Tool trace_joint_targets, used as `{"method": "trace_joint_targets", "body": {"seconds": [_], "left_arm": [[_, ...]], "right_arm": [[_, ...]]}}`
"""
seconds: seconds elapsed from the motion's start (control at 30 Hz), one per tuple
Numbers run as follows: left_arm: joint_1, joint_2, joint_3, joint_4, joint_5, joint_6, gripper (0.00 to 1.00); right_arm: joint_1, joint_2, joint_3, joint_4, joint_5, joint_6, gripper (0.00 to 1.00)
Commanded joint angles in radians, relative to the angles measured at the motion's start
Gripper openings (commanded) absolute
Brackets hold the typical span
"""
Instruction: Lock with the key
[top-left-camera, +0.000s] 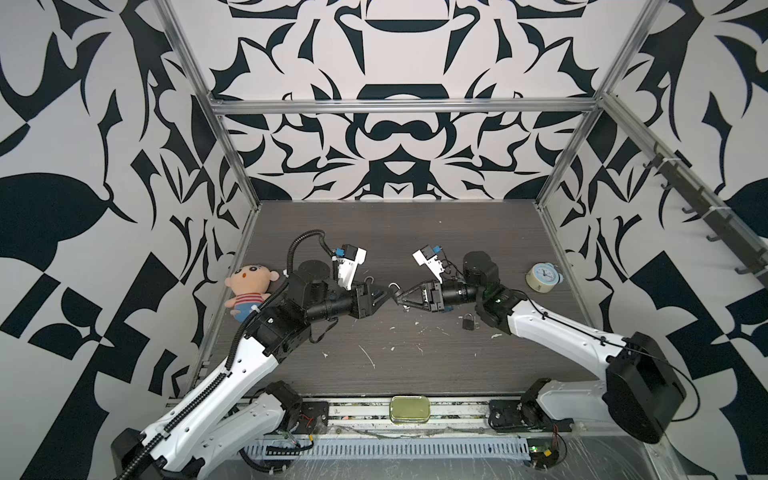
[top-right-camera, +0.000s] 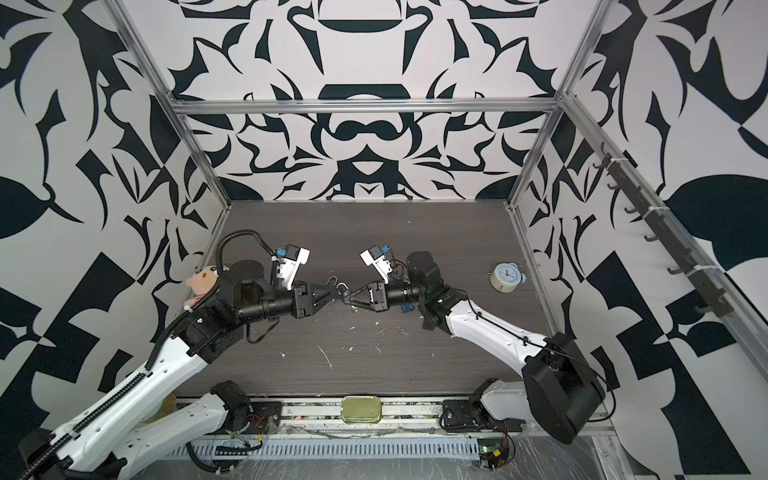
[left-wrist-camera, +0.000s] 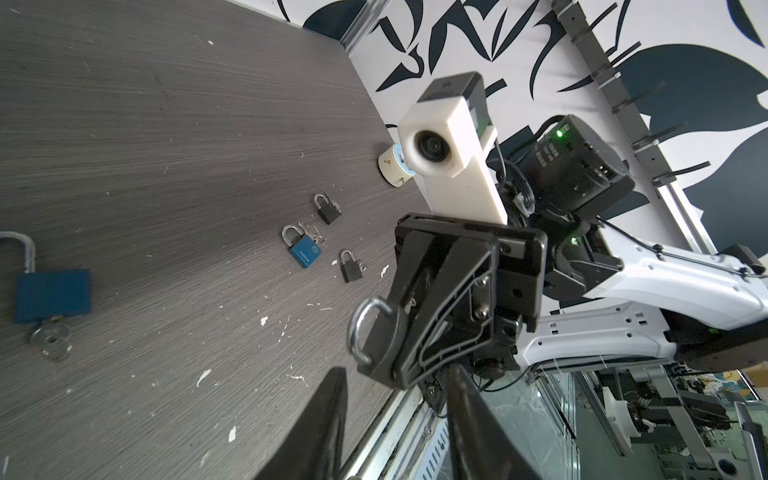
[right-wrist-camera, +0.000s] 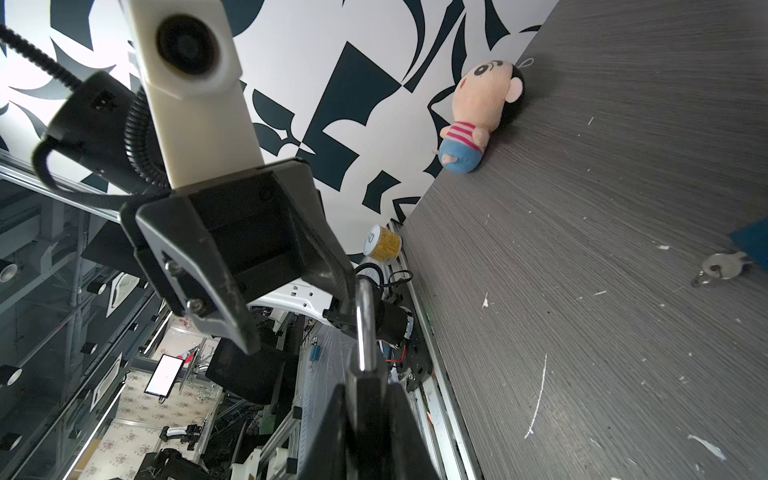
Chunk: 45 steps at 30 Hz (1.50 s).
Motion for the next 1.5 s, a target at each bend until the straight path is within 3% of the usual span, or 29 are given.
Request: {"method": "trace_joint_targets", "body": {"seconds": [0.0,0.2,0.37,0.57,0.67,0.8,0.83,0.9,1.0,1.47], "left_arm": [[0.007,0.015,-0.011,0.050,0.039,-0.011,0.43],[0.007,0.063,-0.012,0.095,0.099,-0.026,0.42],[0.006,0.075,-0.020,0.123,0.126,-0.037,0.35],[0.007,0.078,-0.033,0.136,0.151,-0.045,0.15],[0.007,0.078,-0.044,0.142,0.156,-0.051,0.00],[0.007,0.077,-0.061,0.158,0.149,-0.068,0.00],[0.007,0.076,-0.069,0.168,0.142,-0.080,0.00],[0.007,0.076,-0.087,0.197,0.131,-0.099,0.00],[0.007,0.075,-0.087,0.196,0.095,-0.103,0.00],[0.008,0.052,-0.048,0.134,-0.020,-0.132,0.00]], "right_arm": [[0.013,-0.007,0.013,0.078,-0.014,0.013,0.00],[0.020,-0.006,0.022,0.079,-0.019,0.013,0.00],[0.025,-0.004,0.030,0.081,-0.021,0.015,0.00],[0.027,-0.005,0.035,0.087,-0.021,0.020,0.00],[0.026,-0.011,0.036,0.091,-0.018,0.025,0.00],[0.027,-0.010,0.032,0.094,-0.005,0.030,0.00],[0.026,-0.011,0.032,0.095,0.001,0.032,0.05],[0.023,-0.008,0.033,0.090,0.009,0.033,0.25],[0.015,-0.005,0.025,0.091,0.016,0.039,0.38],[-0.117,-0.079,-0.078,0.143,0.036,0.093,0.43]]}}
